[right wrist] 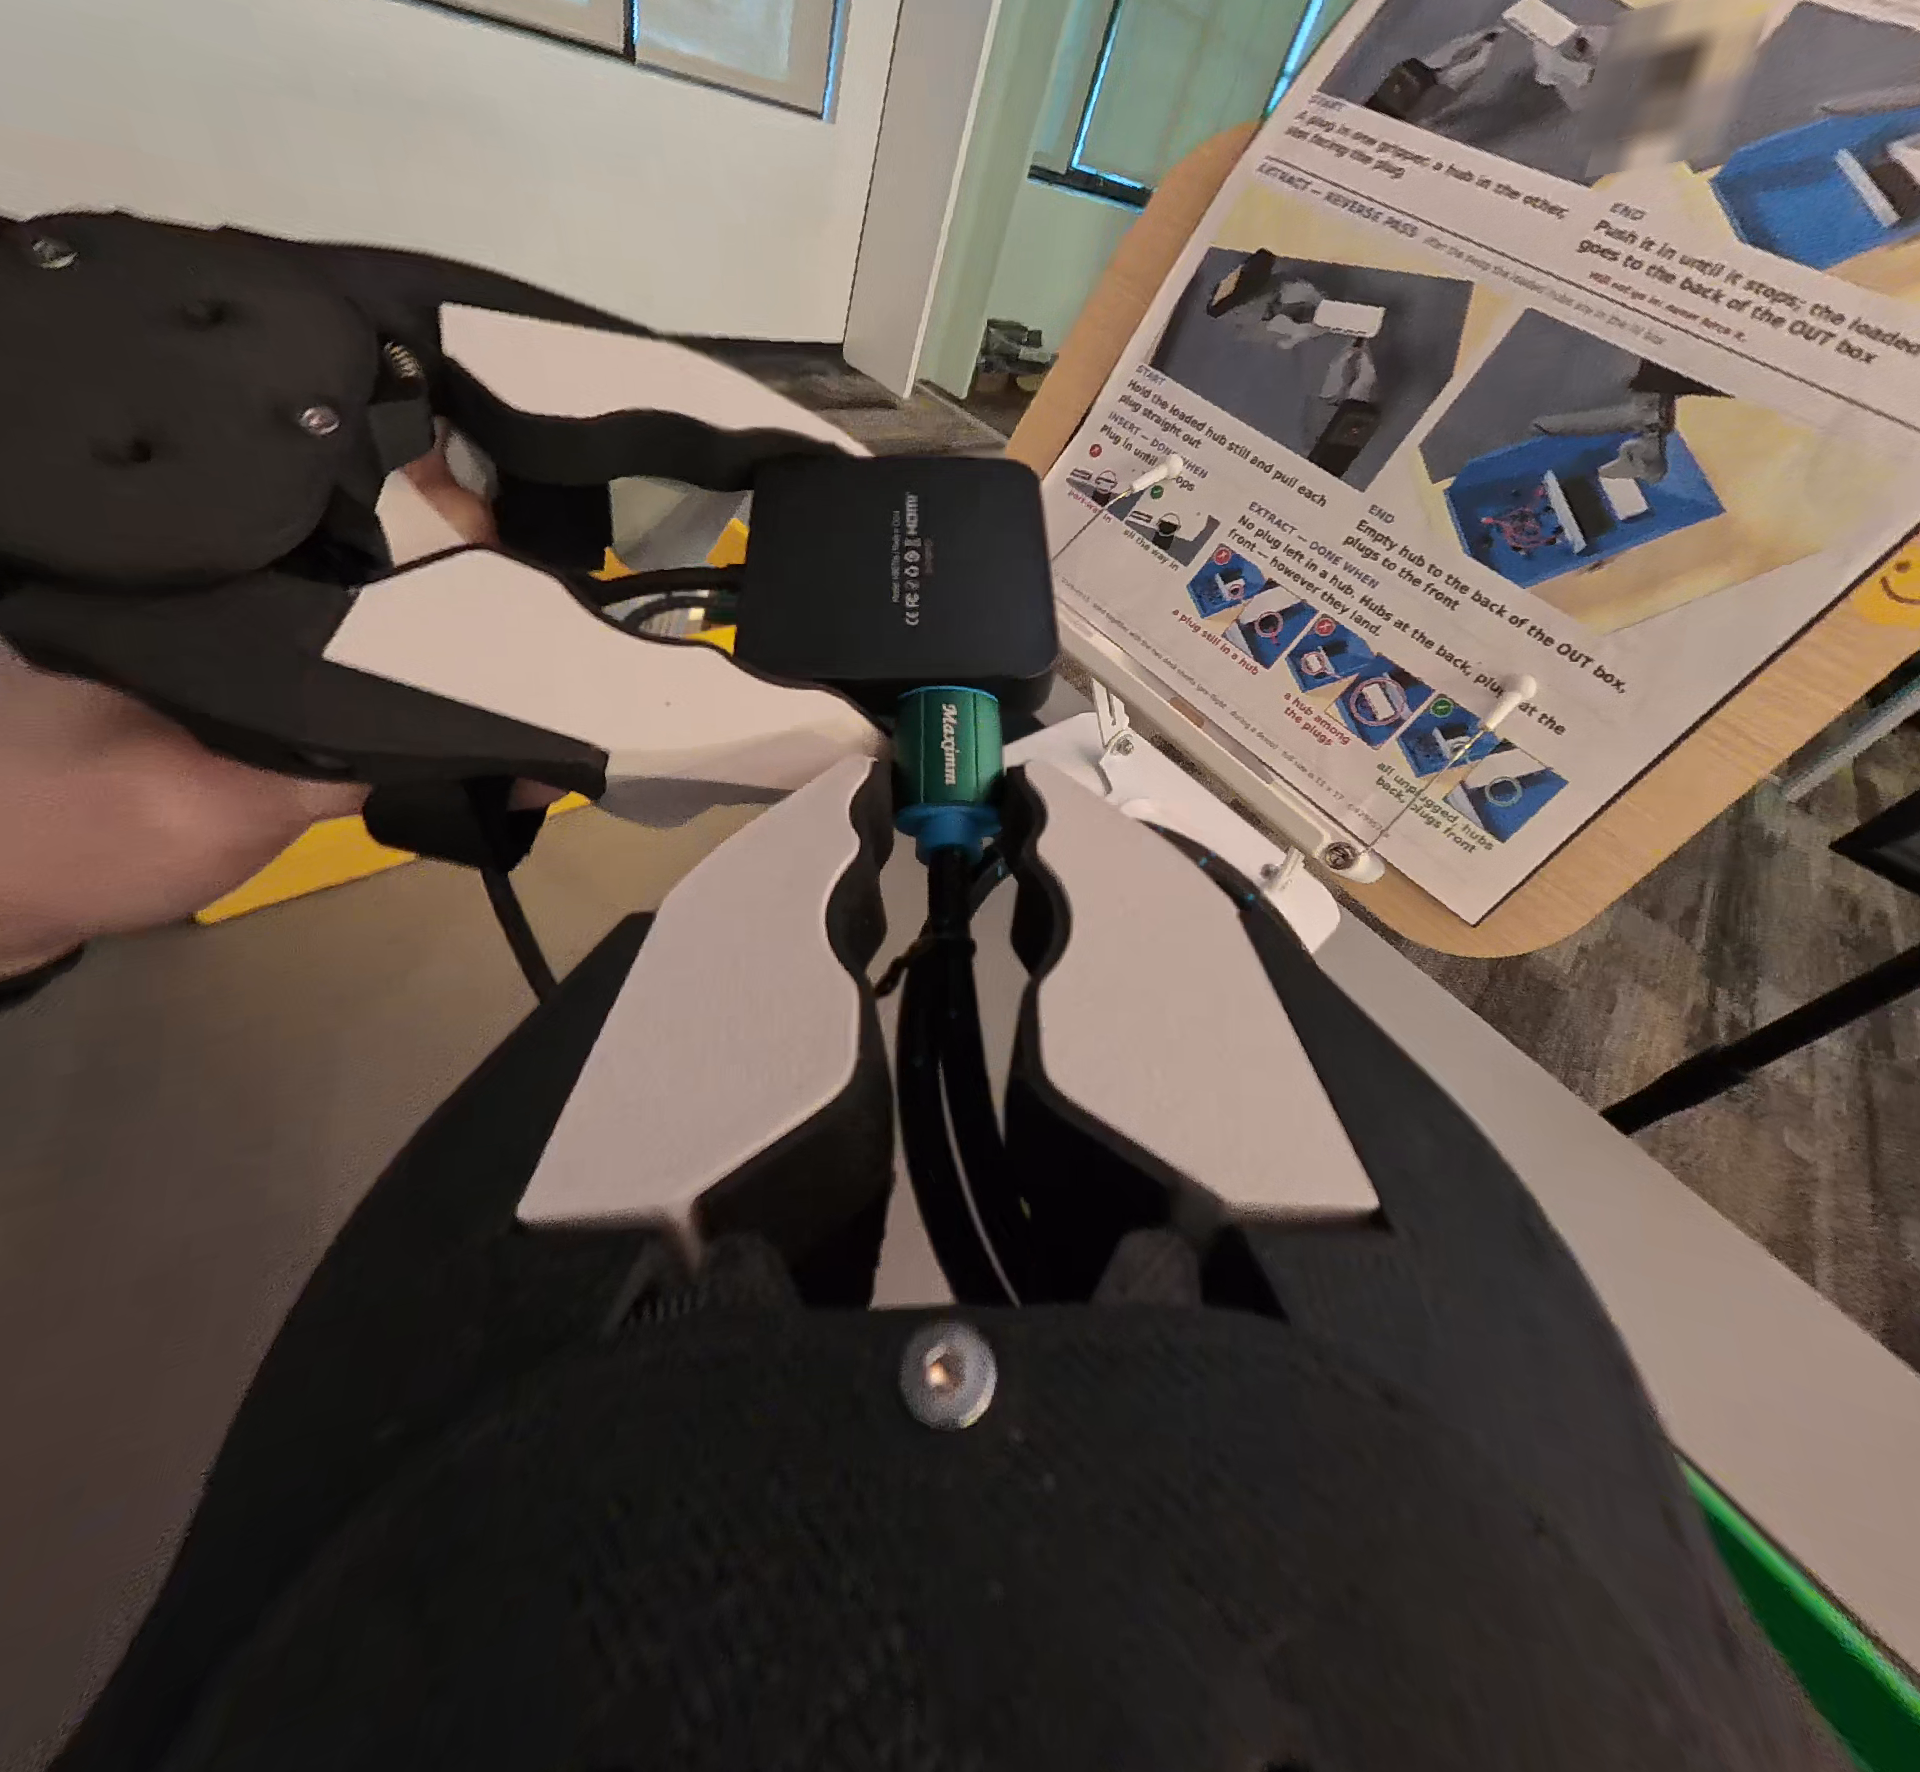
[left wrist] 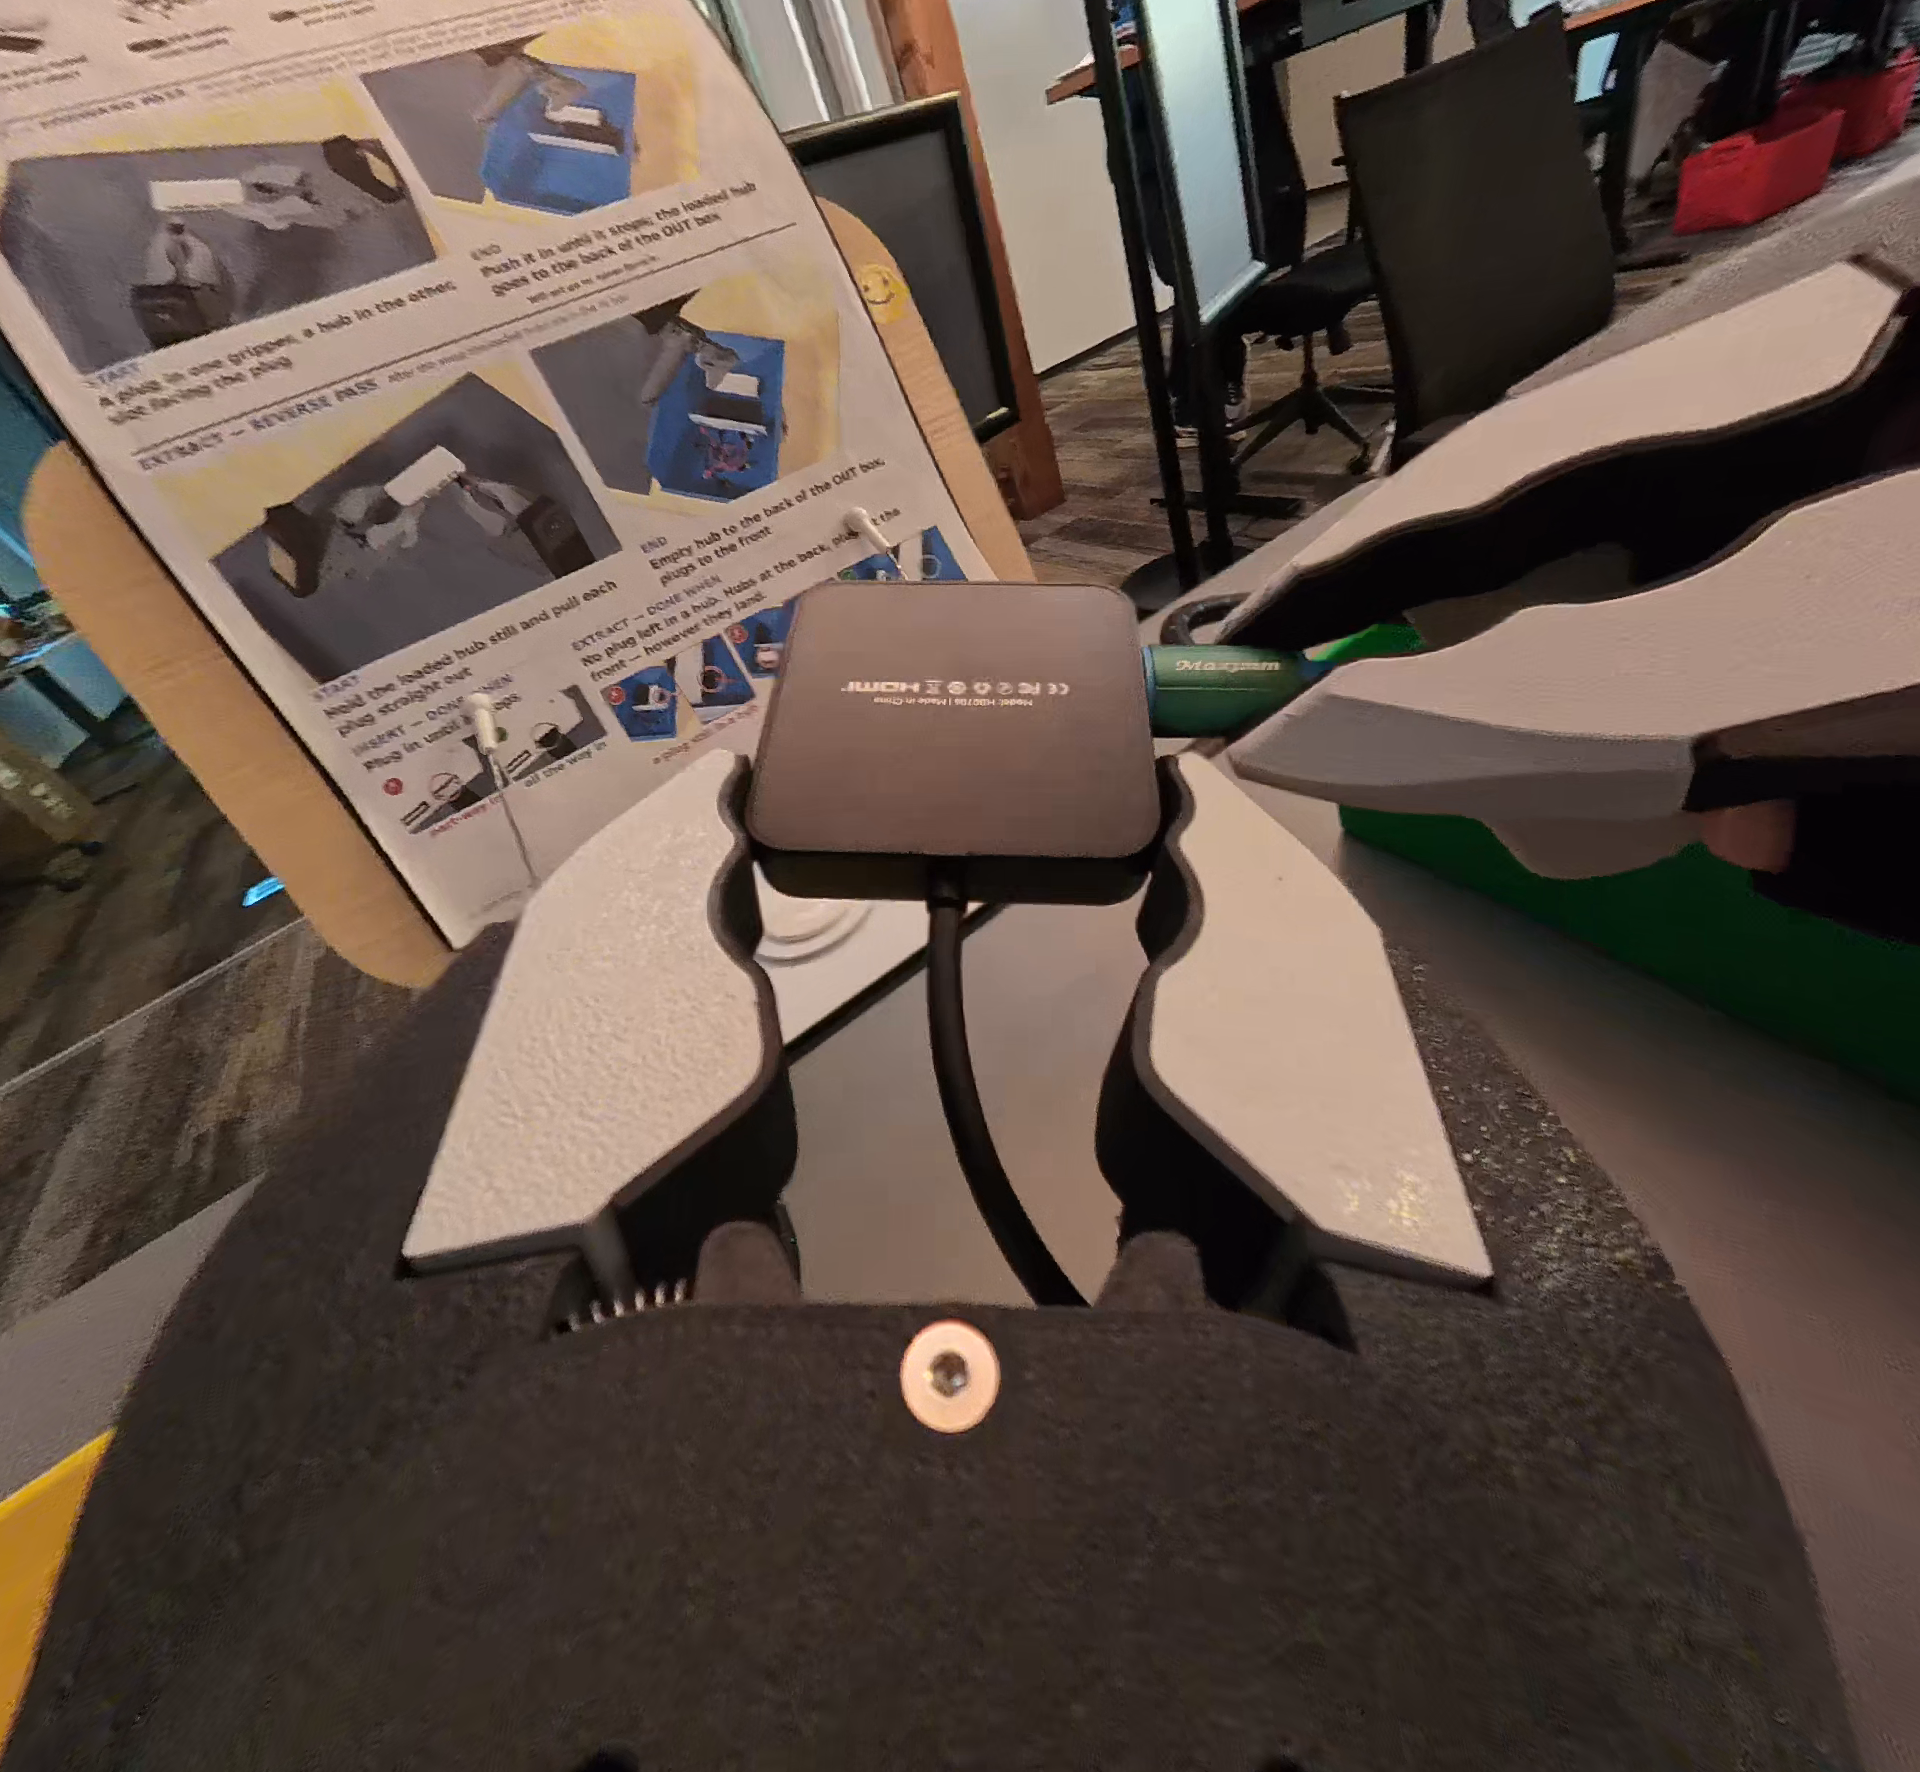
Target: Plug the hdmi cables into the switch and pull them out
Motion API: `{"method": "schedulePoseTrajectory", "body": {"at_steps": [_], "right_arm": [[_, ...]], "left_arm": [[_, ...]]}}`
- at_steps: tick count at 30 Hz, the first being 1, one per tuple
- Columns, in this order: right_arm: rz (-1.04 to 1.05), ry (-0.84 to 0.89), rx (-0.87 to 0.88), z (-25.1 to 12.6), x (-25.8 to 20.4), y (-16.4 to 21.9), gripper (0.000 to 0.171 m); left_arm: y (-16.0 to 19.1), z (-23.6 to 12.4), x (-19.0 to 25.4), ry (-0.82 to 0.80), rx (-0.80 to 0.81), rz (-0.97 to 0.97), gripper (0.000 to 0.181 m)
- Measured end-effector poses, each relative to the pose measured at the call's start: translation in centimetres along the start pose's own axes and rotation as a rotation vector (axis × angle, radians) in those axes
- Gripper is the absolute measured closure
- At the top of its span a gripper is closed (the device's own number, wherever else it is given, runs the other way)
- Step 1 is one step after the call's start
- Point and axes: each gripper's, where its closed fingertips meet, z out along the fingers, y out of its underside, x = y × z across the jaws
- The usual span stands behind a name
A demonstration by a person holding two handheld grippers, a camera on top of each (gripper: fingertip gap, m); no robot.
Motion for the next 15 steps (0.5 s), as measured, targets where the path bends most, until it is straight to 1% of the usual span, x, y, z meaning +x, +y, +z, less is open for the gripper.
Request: {"method": "schedulePoseTrajectory", "body": {"at_steps": [2,5,7,10,13,15], "right_arm": [[-0.053,-0.034,-0.025,-0.5,-0.1,-0.1,0.151],[-0.011,-0.05,-0.006,-0.8,-0.1,-0.5,0.151],[0.011,0.002,0.01,-0.7,0.0,-0.7,0.151],[-0.045,0.095,0.023,-0.7,0.0,-1.0,0.151],[-0.061,0.117,0.023,-0.9,0.0,-1.2,0.151],[-0.127,0.077,0.008,-1.2,0.0,-1.3,0.151]], "left_arm": [[-0.2,-0.1,0.3,0.031,0.008,0.013,0.109],[-0.9,-0.4,0.3,-0.015,0.018,0.054,0.109],[-1.0,-0.4,0.1,-0.039,0.016,0.039,0.109],[-0.9,-0.2,-0.1,-0.033,0.007,0.006,0.109],[-1.3,-0.3,-0.1,-0.059,0.003,0.048,0.109],[-1.3,-0.3,-0.5,-0.061,0.004,0.039,0.109]]}}
